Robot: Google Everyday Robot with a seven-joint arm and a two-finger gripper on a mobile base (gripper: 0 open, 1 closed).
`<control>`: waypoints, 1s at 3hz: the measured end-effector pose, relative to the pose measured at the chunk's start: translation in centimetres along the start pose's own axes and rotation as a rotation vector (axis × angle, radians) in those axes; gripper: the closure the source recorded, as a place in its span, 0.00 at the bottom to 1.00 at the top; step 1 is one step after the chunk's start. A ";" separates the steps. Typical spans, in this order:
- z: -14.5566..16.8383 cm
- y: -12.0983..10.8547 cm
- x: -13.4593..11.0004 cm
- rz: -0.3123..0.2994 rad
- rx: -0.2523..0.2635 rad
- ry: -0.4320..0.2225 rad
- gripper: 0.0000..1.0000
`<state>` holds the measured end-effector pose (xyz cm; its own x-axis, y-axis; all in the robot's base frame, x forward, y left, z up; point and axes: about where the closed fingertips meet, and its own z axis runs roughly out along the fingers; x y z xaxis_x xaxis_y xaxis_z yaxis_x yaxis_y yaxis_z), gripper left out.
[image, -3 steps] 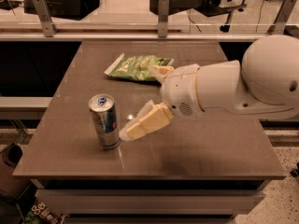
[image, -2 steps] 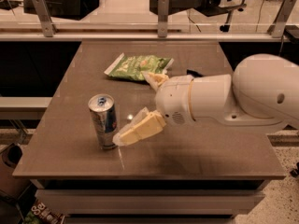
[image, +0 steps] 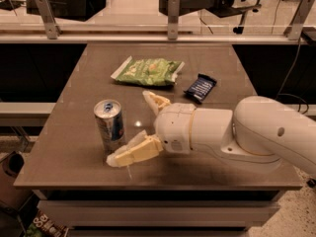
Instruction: Knock redbull can over
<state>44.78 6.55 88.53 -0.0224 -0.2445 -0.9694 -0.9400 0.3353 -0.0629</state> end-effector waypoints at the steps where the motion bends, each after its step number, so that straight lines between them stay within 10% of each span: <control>1: 1.1 0.5 0.3 0.018 -0.005 -0.071 0.00; 3: 2.1 0.8 0.3 0.021 -0.012 -0.128 0.17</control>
Offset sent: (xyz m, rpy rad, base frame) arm 0.0046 0.0238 -0.0154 0.1967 -0.0275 0.0065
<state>44.71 8.67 87.66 0.0006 -0.1195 -0.9928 -0.9439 0.3278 -0.0400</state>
